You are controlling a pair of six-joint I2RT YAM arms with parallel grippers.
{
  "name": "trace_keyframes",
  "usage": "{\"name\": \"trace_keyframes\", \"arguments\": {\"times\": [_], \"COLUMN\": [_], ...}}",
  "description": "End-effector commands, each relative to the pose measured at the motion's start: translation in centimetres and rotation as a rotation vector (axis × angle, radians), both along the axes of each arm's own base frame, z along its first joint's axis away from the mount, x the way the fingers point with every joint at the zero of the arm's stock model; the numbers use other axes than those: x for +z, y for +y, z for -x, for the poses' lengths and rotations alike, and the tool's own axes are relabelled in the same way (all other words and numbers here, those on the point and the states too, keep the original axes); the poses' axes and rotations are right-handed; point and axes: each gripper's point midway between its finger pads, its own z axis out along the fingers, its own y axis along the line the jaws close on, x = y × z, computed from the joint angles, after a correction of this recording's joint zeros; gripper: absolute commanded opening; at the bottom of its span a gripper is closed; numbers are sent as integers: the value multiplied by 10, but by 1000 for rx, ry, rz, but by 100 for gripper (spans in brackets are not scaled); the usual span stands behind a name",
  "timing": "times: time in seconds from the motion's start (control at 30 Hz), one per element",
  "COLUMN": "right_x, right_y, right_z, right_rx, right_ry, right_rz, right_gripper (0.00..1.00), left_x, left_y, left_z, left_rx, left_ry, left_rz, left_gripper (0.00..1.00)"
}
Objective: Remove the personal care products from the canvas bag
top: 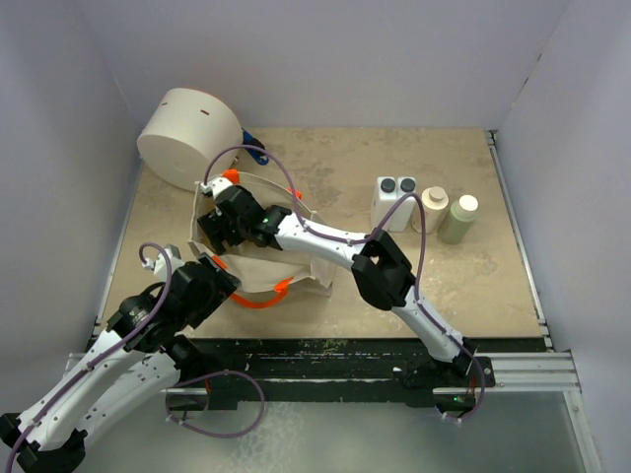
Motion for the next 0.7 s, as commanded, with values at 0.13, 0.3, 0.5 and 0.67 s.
{"name": "trace_keyframes", "arguments": {"times": [0.13, 0.3, 0.5, 0.67], "right_x": [40, 114, 192, 243], "right_y": [4, -5, -25, -47], "right_z": [5, 7, 14, 23], "right_rx": [31, 0, -41, -59], "right_ry": [-13, -78, -115, -106], "right_rz": [-61, -195, -367, -484], "right_gripper": [65, 40, 24, 12], "left_x": [1, 3, 4, 1], "left_y": [0, 0, 0, -2], "left_z": [2, 2, 3, 4], "left_rx": [-34, -39, -39, -45], "left_ry": [-2, -5, -4, 3], "left_rz": [-16, -17, -12, -8], "left_gripper": [100, 100, 100, 100]}}
